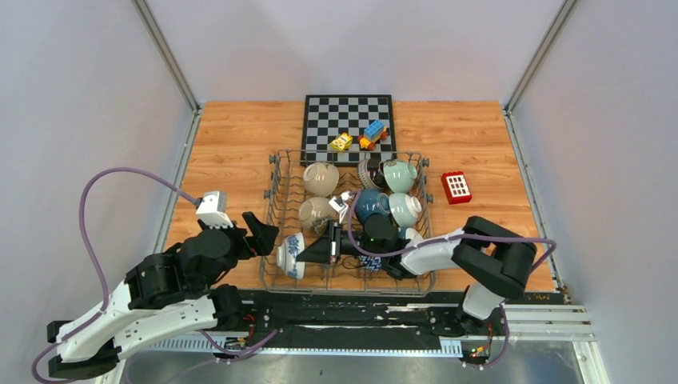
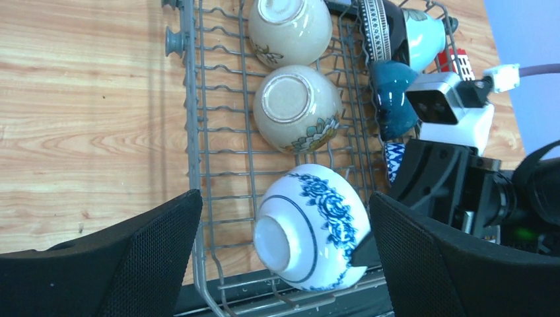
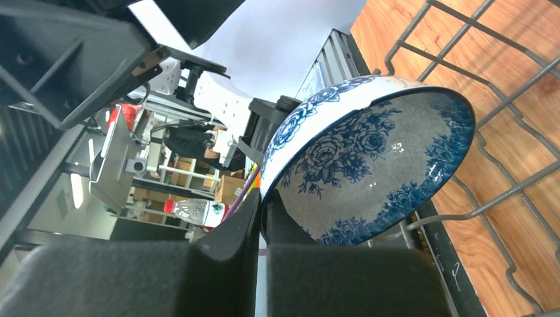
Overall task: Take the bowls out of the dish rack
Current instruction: Pick up the bowl from the dish rack, then place the bowl at the center of the board.
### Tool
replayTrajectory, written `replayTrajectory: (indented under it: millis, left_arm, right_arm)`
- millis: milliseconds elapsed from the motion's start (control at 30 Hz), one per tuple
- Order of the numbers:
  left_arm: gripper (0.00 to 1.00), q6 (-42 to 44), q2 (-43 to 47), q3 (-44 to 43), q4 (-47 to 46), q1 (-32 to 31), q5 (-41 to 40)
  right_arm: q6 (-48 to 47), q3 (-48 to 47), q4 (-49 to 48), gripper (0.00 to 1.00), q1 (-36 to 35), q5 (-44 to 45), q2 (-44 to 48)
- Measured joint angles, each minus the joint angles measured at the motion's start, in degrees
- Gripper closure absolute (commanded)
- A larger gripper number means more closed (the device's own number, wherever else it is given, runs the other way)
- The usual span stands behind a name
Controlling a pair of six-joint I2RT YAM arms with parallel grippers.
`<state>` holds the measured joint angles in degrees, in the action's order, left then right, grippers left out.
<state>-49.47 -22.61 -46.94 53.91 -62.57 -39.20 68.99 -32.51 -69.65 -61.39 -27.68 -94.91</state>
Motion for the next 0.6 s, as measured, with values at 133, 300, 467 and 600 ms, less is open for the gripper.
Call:
replayTrajectory:
  millis: [133, 300, 467, 600]
  left_arm:
    - [0.00, 0.33, 0.02, -0.79, -0.04, 0.00, -1.07]
    - [0.00, 2.54, -1.09, -2.12, -1.40, 0.00, -1.40]
    - [0.00, 6.12, -4.04, -4.37, -5.88, 0.00, -1.81]
    - [0.00, 10.21, -8.02, -8.76, -9.14, 0.00, -1.70]
  right_arm:
    - [-3.69, 0.00, 7.98, 1.00, 0.00, -0.79, 7.34]
    - [-15.69, -1.70, 30.75, 1.00, 0.00, -0.74, 24.13]
    - [-32.02, -13.09, 60.63, 1.00, 0.00, 3.06, 38.05]
    - [-42.01, -22.12, 78.49, 1.00, -0.17, 7.52, 43.65]
